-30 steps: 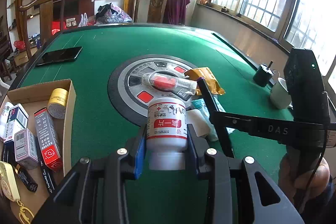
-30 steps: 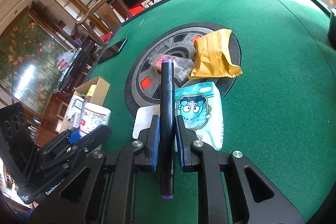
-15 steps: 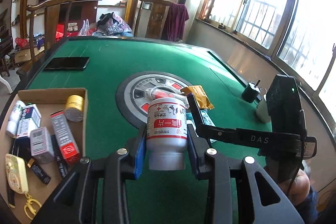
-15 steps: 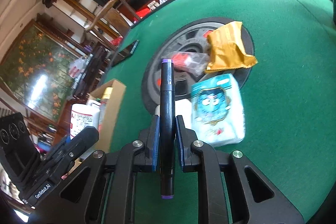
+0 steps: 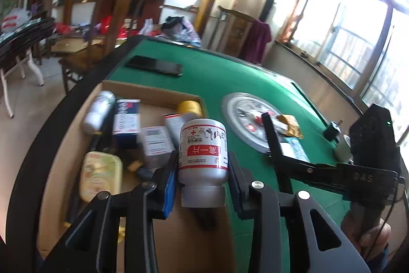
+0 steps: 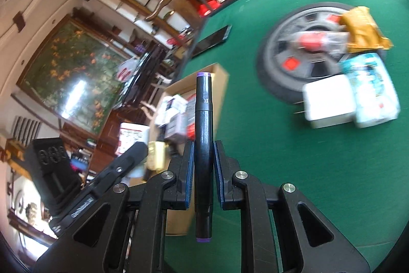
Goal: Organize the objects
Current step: 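Carry the bottle and purple-capped marker into the cardboard tray and open both tools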
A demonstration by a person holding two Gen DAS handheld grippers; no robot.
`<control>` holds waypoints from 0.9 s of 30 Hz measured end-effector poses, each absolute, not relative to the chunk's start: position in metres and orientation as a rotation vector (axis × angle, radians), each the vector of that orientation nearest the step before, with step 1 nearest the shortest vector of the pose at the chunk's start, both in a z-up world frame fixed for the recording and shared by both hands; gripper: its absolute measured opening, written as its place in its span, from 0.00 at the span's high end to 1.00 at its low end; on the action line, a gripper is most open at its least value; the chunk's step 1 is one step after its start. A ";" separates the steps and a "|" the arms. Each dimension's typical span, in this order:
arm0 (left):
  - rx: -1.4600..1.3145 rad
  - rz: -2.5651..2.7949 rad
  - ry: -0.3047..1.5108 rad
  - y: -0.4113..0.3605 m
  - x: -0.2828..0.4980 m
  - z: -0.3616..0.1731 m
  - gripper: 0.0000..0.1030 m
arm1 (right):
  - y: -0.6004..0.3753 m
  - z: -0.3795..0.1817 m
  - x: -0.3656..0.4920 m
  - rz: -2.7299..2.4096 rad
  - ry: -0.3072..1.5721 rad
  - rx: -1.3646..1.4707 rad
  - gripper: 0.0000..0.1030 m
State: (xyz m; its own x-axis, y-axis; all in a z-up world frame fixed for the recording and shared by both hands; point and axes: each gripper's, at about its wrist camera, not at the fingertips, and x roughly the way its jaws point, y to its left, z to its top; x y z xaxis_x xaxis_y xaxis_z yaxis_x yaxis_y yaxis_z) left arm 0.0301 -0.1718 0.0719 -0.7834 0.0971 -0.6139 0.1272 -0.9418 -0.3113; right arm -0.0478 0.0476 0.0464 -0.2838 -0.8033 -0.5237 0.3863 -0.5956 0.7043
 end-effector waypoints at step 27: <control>1.239 -2.735 0.591 -0.203 0.046 0.007 0.66 | -0.080 0.005 -0.018 -1.932 -0.276 1.315 0.86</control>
State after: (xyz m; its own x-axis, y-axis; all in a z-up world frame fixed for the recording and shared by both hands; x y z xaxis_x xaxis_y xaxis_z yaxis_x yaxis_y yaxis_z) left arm 0.0462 -0.2035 0.0066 -0.6696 0.0831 -0.7381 0.2290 -0.9222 -0.3116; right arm -0.0184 -0.0795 0.0050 -0.1726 -0.6939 -0.6991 0.4703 -0.6816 0.5605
